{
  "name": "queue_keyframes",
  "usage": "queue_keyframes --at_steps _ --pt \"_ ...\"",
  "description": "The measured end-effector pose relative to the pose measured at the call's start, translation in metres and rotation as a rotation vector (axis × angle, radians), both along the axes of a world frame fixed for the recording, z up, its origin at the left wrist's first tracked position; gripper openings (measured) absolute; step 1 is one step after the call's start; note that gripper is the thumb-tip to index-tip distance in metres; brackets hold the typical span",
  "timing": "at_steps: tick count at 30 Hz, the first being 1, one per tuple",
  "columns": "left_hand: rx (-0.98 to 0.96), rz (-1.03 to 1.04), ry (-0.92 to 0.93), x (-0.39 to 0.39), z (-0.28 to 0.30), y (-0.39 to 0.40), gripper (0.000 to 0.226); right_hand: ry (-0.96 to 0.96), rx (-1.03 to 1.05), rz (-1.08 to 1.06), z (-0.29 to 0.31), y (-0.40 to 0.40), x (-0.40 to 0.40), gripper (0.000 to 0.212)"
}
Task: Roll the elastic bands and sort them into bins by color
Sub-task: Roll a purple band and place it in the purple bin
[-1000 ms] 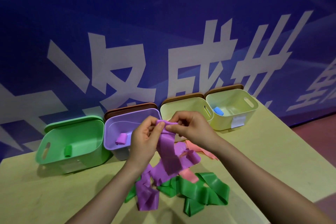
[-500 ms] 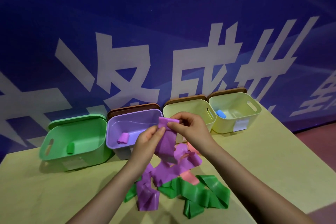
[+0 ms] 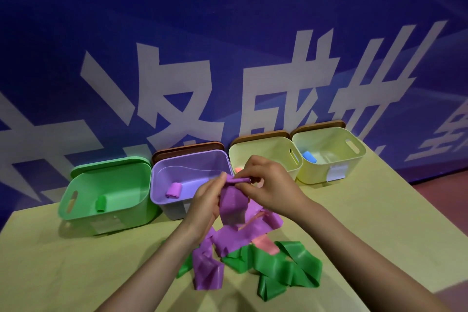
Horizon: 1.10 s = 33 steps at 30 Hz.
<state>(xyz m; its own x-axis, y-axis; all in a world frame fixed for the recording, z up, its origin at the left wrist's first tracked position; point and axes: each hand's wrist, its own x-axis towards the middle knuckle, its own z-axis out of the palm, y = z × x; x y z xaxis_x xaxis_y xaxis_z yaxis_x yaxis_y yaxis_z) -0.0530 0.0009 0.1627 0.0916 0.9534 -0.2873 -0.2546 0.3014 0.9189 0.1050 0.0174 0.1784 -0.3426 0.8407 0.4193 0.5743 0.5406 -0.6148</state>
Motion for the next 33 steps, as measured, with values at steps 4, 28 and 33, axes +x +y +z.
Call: queue_keyframes --at_steps 4,28,33 --pt "0.034 0.022 0.013 -0.001 -0.007 0.000 0.024 0.029 -0.087 0.035 0.000 -0.002 0.002 0.030" --pt "0.426 0.042 0.374 -0.009 -0.009 -0.002 0.019 0.484 -0.572 -0.042 -0.012 -0.001 -0.019 0.019" --pt "0.159 0.072 0.181 -0.011 -0.001 0.007 0.011 0.587 -0.503 -0.073 -0.007 0.007 -0.026 0.019"
